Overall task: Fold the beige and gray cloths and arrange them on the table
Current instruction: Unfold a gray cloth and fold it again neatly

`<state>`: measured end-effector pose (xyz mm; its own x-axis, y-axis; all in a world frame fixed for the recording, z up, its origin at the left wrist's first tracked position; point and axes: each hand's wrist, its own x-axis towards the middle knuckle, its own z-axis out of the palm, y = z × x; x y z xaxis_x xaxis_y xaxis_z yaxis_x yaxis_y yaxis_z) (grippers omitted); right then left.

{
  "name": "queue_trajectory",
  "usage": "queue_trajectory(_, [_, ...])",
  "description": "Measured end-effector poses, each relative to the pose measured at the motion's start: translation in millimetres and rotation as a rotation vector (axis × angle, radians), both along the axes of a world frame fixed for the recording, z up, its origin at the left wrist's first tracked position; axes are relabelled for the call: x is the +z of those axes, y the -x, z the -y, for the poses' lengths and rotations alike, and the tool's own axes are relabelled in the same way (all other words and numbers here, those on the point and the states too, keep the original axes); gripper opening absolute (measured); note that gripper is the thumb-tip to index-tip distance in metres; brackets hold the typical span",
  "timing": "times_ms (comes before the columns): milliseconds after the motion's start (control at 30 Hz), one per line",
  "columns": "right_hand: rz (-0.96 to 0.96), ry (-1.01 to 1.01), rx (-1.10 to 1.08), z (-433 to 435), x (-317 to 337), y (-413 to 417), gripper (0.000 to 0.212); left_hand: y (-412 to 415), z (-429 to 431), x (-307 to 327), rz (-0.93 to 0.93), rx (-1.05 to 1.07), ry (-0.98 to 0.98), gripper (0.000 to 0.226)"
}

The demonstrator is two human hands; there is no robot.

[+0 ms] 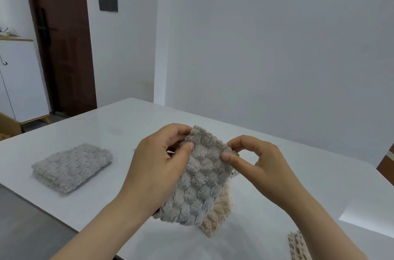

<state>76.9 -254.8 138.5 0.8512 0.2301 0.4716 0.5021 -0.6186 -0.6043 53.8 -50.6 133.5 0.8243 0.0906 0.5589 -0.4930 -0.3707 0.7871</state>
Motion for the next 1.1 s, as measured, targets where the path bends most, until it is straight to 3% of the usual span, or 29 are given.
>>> queue_trajectory(133, [0.042, 0.093, -0.038, 6.9, -5.7, -1.4, 0.03, -0.7, -2.3, 2.7, 0.023, 0.004, -0.01, 0.028])
queue_trajectory(300, [0.144, 0.236, 0.009, 10.4, -10.6, -6.1, 0.026, -2.7, -6.7, 0.4, 0.039, 0.019, -0.05, 0.028])
queue_trajectory(533, [0.142, 0.231, 0.005, 16.2, -13.9, -7.0, 0.033, -7.8, -16.4, -7.8, 0.121, 0.099, -0.224, 0.014])
queue_trajectory(667, [0.083, 0.068, 0.039, 10.3, -15.9, -4.4, 0.036, -12.3, -18.6, -16.3, 0.169, 0.136, -0.301, 0.011])
queue_trajectory(833, [-0.142, -0.362, 0.048, -1.2, -22.1, 1.9, 0.028, -17.6, -15.8, -22.2, 0.157, 0.123, -0.217, 0.006])
queue_trajectory(900, [-0.295, -0.535, 0.071, -4.3, -30.0, 2.6, 0.044, -19.3, -14.5, -24.1, 0.143, 0.125, -0.156, 0.007])
queue_trajectory(1000, [-0.463, -0.594, 0.142, -9.3, -45.1, 4.6, 0.061, -23.0, -13.3, -26.8, 0.116, 0.155, -0.074, 0.002])
queue_trajectory(1100, [-0.554, -0.62, 0.188, -16.2, -57.2, 8.1, 0.053, -28.0, -12.6, -30.3, 0.074, 0.169, -0.011, 0.002])
